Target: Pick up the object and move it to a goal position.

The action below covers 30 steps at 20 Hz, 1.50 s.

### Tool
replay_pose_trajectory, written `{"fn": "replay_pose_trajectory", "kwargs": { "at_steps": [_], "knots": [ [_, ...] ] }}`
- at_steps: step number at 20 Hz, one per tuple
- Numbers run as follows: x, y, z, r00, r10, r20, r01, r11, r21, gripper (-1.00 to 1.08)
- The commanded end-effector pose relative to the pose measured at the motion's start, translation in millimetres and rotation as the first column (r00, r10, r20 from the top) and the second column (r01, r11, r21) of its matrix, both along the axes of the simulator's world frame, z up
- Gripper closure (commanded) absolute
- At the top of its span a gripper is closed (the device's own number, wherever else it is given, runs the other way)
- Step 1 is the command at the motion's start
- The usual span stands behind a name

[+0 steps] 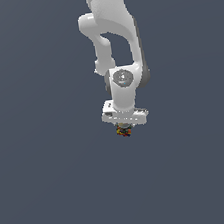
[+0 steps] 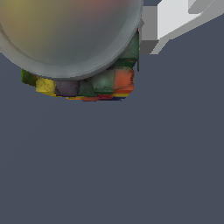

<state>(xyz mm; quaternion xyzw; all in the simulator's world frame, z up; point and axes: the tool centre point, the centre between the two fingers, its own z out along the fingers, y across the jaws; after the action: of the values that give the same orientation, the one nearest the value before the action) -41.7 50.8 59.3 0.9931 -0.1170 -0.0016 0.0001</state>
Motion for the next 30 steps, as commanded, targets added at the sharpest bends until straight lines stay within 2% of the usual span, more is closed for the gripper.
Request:
{"fn": "replay_pose_trajectory", "kwargs": {
  "at_steps": [1,9,30],
  "knots": [
    [4,-1,4,1.0,0.0,0.003,0.0,1.0,0.0,1.08],
    [30,-9,30,1.0,0.0,0.003,0.0,1.0,0.0,1.08],
    [137,-42,129,1.0,0.0,0.003,0.0,1.0,0.0,1.08]
  ]
}}
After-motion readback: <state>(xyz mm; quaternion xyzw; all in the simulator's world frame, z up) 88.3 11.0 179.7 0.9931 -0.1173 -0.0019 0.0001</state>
